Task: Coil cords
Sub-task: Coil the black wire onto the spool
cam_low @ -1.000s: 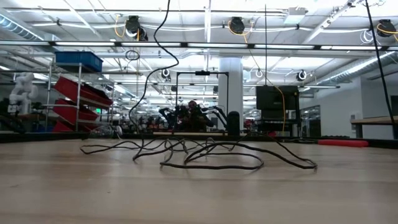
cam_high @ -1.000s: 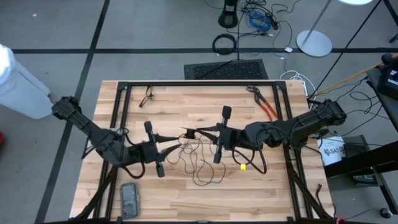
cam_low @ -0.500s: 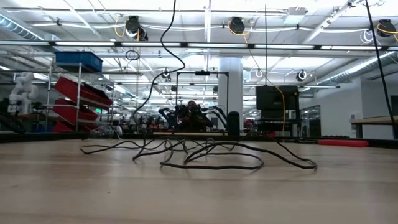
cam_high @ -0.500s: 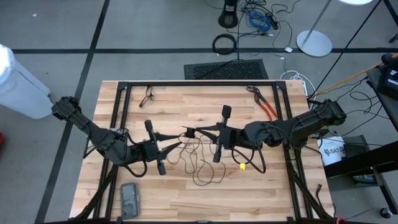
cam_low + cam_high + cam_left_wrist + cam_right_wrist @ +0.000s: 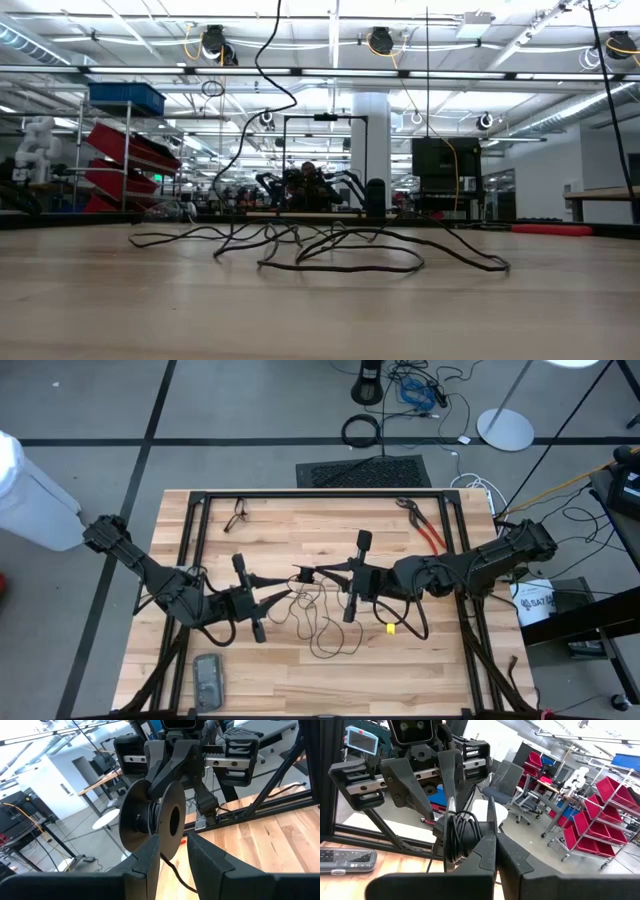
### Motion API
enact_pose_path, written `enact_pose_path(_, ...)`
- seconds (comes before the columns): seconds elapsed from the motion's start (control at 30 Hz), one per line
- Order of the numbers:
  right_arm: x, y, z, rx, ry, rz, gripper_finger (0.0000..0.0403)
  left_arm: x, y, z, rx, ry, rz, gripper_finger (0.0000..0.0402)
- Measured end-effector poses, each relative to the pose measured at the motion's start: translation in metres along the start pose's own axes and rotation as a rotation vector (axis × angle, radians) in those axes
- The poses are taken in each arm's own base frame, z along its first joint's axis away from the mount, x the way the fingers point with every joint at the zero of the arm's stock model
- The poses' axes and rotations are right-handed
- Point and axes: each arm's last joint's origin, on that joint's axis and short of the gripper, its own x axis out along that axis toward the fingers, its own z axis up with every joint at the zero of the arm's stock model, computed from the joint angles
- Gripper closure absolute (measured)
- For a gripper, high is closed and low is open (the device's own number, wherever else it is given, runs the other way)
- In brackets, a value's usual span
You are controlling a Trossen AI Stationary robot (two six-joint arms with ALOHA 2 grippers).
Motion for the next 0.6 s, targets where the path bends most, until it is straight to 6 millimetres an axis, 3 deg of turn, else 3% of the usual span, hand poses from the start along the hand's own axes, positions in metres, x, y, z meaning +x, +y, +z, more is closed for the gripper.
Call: enact_pose_path(0.6,0.0000,0.0000,0.0000,0.000,0.000,0.000,0.0403,0.0000,0.0008,-0.0013,0.008,0.023,0.037,0.0297)
